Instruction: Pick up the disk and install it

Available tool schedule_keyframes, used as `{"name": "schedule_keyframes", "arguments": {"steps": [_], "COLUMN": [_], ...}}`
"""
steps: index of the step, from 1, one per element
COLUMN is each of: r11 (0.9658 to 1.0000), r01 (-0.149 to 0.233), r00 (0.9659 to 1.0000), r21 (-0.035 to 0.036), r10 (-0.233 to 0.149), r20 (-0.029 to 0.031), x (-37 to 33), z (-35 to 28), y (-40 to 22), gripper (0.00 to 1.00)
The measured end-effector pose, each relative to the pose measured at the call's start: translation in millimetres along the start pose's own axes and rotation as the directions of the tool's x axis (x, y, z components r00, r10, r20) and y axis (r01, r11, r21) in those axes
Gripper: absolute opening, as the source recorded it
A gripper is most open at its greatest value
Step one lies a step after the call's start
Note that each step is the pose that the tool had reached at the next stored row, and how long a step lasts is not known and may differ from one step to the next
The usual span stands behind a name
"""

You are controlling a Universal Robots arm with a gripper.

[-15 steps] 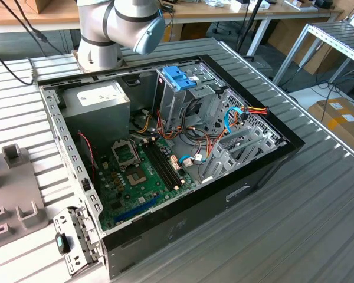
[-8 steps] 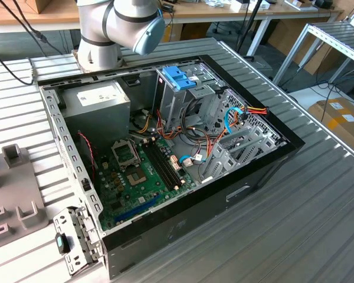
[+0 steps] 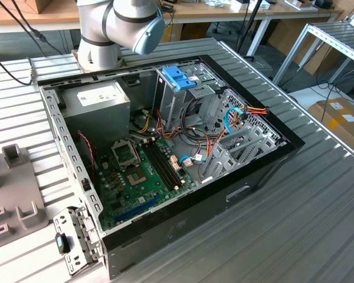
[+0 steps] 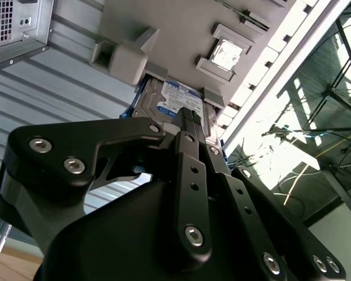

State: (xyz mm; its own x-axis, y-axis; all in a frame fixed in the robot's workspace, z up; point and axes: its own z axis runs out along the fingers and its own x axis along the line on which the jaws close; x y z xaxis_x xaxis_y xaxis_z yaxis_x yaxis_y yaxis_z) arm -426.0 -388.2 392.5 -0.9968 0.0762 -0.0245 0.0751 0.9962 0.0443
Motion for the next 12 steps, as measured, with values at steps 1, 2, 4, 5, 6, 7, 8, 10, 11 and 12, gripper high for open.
{"name": "schedule_keyframes", "arguments": {"steps": [1,2,4,5,6,7,8,10,11,12], "r11": [1.0000,1.0000,1.0000,1.0000,1.0000,1.0000,1.0000,1.0000,1.0000,1.0000], "r01": [0.000,0.000,0.000,0.000,0.000,0.000,0.000,0.000,0.000,0.000], "r00": [1.0000,1.0000,1.0000,1.0000,1.0000,1.0000,1.0000,1.0000,1.0000,1.0000], "r21": [0.0000,0.0000,-0.0001,0.0000,-0.0001,-0.0001,0.0000,0.0000,0.0000,0.0000], "r10": [0.000,0.000,0.000,0.000,0.000,0.000,0.000,0.000,0.000,0.000], "r20": [0.0000,0.0000,0.0001,0.0000,0.0000,0.0000,0.0000,0.0000,0.0000,0.0000], "x": [1.1,3.2,6.2,7.7,7.9,7.9,8.0,8.2,8.2,8.3], "z": [-0.1,-0.1,-0.1,-0.2,-0.2,-0.2,-0.2,-0.2,-0.2,-0.2], "y": [-0.1,-0.2,-0.5,-0.6,-0.6,-0.6,-0.6,-0.6,-0.6,-0.6], "gripper": [0.11,0.11,0.11,0.11,0.11,0.11,0.11,0.11,0.11,0.11]}}
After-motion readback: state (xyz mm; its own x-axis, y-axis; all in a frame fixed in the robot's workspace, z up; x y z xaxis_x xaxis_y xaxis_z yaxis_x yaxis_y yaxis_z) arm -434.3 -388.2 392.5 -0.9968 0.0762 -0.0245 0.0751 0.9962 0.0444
